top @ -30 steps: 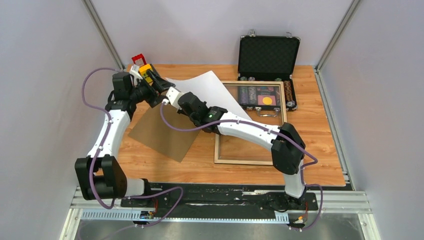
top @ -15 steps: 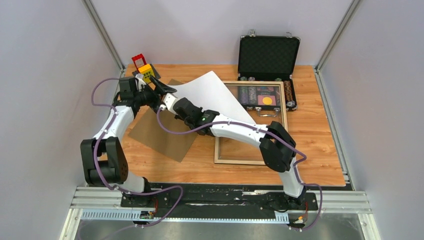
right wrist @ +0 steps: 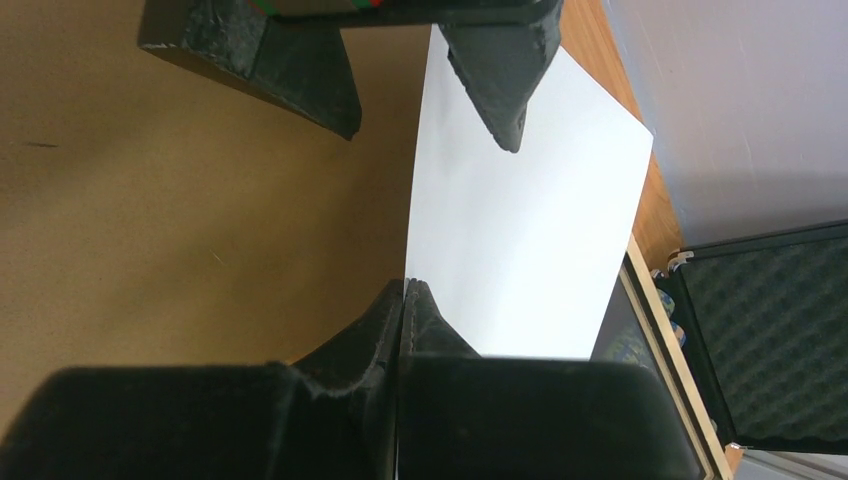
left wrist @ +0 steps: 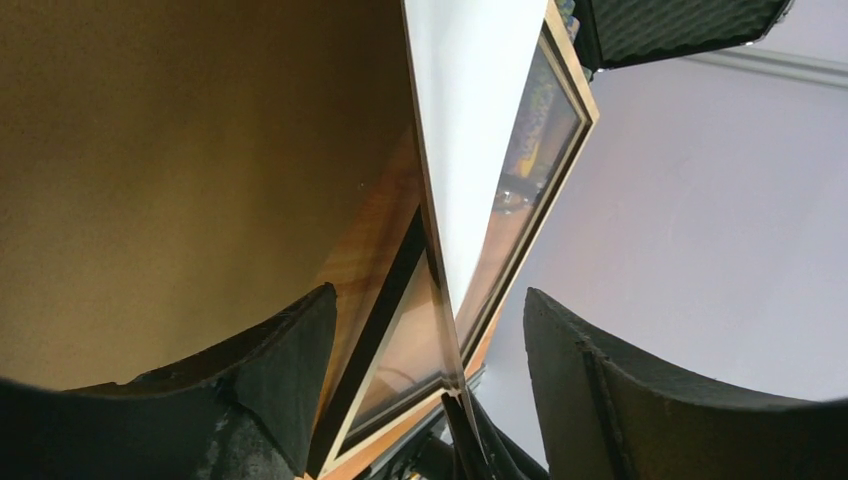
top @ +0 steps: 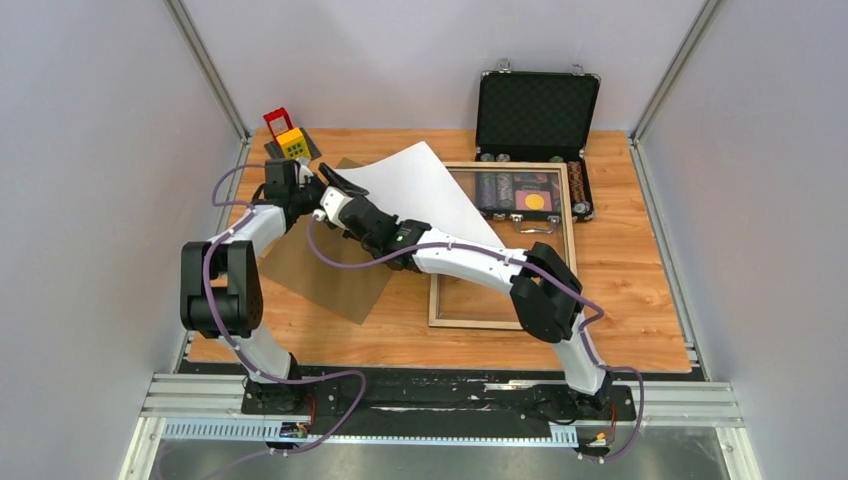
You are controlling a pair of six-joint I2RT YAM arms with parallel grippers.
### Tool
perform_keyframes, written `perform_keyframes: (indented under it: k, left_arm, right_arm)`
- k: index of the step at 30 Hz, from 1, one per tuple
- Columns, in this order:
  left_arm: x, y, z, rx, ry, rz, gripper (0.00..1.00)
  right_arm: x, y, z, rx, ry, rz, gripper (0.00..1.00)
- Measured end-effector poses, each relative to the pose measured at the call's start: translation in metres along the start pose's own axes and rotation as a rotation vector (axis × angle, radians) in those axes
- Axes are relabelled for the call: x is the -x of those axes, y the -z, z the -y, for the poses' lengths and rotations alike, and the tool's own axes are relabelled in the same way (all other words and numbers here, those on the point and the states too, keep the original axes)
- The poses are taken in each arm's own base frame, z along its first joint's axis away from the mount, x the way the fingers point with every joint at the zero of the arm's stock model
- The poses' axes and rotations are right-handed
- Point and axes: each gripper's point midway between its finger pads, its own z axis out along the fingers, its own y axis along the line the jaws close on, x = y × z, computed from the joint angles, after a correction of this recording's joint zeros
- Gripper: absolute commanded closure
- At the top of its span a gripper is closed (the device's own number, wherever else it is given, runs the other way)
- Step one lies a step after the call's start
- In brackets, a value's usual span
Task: Put the photo into the frame
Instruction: Turn over the photo at the center of the board.
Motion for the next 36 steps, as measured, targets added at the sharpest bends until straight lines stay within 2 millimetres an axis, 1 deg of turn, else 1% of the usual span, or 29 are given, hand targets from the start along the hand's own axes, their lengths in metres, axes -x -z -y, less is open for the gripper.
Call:
perform_keyframes:
  k: [3, 7, 10, 13, 16, 20, 21, 22, 23, 26, 28, 31, 34, 36]
  left_arm:
    - [0.000, -0.004, 0.000, -0.009, 0.000, -0.006, 0.32]
    - [0.002, -0.010, -0.002, -0.018, 0.007, -0.010, 0.45]
    - [0.003, -0.013, -0.004, -0.021, 0.009, -0.012, 0.52]
    - [0.001, -0.018, -0.007, -0.020, 0.009, -0.023, 0.57]
    - [-0.006, -0.025, -0.007, -0.020, 0.006, -0.043, 0.61]
    - [-0.010, -0.030, -0.009, -0.023, 0.008, -0.062, 0.74]
    - [-0.011, -0.031, -0.009, -0.024, 0.009, -0.067, 0.76]
    - [-0.011, -0.032, -0.009, -0.025, 0.011, -0.071, 0.81]
    - [-0.010, -0.033, -0.009, -0.026, 0.011, -0.073, 0.83]
    - [-0.010, -0.035, -0.010, -0.027, 0.013, -0.080, 0.94]
    - [-0.008, -0.036, -0.009, -0.030, 0.008, -0.081, 1.00]
    - [-0.006, -0.037, -0.006, -0.034, -0.008, -0.083, 1.00]
    - [-0.002, -0.038, 0.000, -0.048, -0.036, -0.084, 1.00]
    - [0.000, -0.038, 0.005, -0.062, -0.060, -0.089, 1.00]
  right_arm:
    - [0.000, -0.003, -0.002, 0.001, -0.002, 0.000, 1.00]
    - [-0.006, -0.008, -0.008, 0.008, 0.008, -0.018, 1.00]
    - [-0.010, -0.010, -0.012, 0.014, 0.016, -0.030, 1.00]
    - [-0.013, -0.011, -0.016, 0.020, 0.022, -0.038, 1.00]
    - [-0.012, -0.011, -0.017, 0.020, 0.020, -0.037, 1.00]
    - [-0.009, -0.011, -0.015, 0.018, 0.014, -0.031, 0.98]
    - [-0.008, -0.010, -0.015, 0.018, 0.013, -0.030, 0.95]
    - [-0.008, -0.010, -0.015, 0.018, 0.013, -0.030, 0.91]
    - [-0.008, -0.010, -0.015, 0.018, 0.013, -0.029, 0.86]
    - [-0.008, -0.010, -0.016, 0.019, 0.010, -0.028, 0.64]
    - [-0.007, -0.009, -0.018, 0.022, 0.009, -0.027, 0.53]
    - [-0.006, -0.009, -0.019, 0.025, 0.005, -0.025, 0.40]
    - [-0.005, -0.008, -0.022, 0.033, 0.000, -0.020, 0.31]
    - [-0.005, -0.006, -0.024, 0.041, -0.004, -0.020, 0.23]
